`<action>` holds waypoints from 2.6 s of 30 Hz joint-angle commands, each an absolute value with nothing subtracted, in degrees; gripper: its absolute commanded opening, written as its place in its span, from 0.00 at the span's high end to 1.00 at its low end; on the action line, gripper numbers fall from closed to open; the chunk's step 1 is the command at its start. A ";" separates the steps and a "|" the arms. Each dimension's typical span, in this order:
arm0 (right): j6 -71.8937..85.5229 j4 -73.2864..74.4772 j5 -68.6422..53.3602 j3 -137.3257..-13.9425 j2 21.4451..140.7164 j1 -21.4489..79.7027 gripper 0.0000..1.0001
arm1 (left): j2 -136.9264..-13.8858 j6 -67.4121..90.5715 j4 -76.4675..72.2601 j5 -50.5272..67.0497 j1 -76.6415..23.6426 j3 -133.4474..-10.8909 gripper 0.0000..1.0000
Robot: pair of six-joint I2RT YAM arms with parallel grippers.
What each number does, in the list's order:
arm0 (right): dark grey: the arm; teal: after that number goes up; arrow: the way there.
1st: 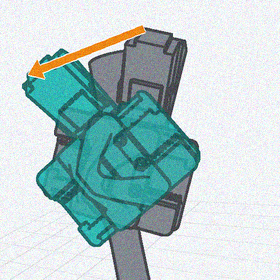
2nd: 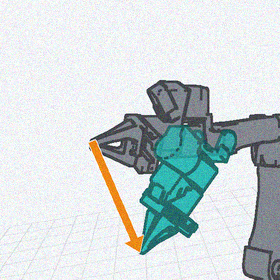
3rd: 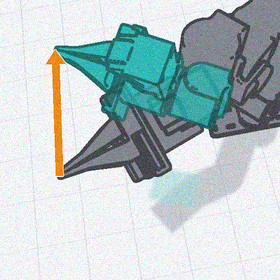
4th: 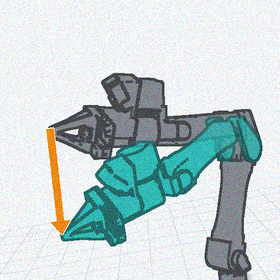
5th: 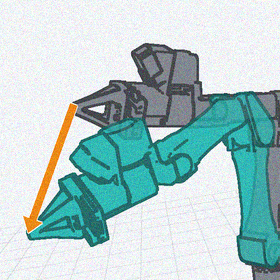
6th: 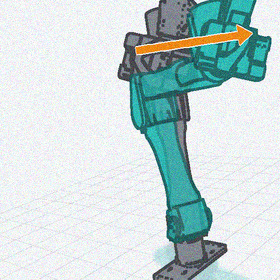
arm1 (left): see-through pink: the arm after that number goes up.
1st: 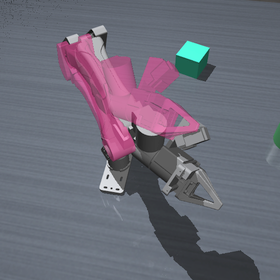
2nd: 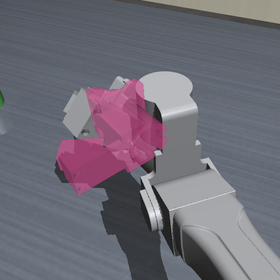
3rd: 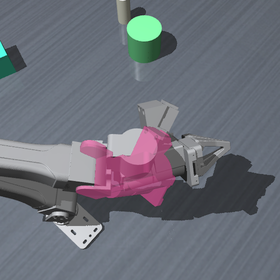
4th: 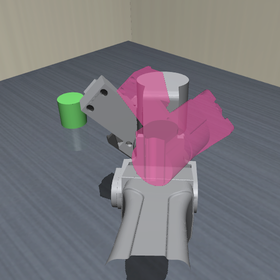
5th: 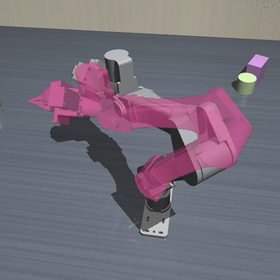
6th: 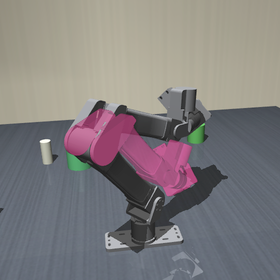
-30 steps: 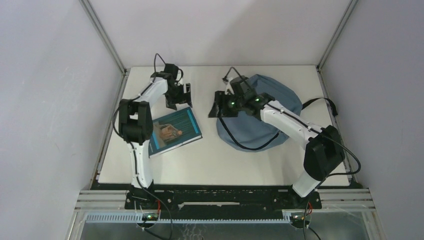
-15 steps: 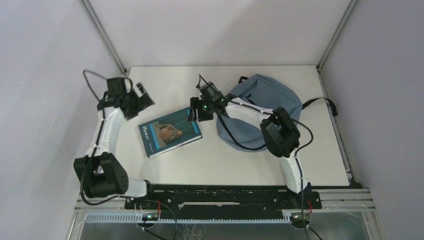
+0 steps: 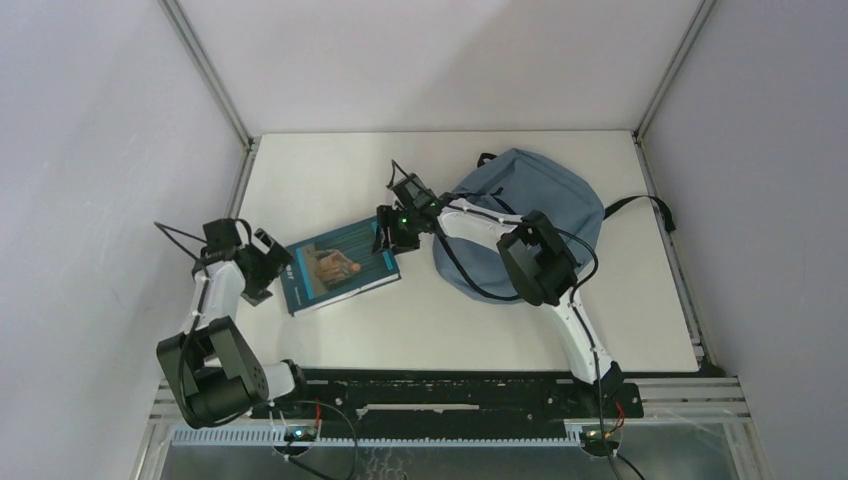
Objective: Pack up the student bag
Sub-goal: Pick up the book from the center of the board.
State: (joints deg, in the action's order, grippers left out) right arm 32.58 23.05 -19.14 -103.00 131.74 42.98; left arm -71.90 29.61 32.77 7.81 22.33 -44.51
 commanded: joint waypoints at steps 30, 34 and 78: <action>39.02 5.61 -43.09 -84.85 108.64 28.70 1.00 | -60.25 28.80 34.60 23.31 22.79 -46.33 0.00; 40.15 1.14 -48.27 -82.63 108.87 25.67 1.00 | -59.77 29.77 32.51 28.66 22.74 -45.75 0.00; 16.42 37.10 -12.49 -82.80 96.11 26.95 0.40 | -54.93 50.40 15.01 47.43 21.31 -48.01 1.00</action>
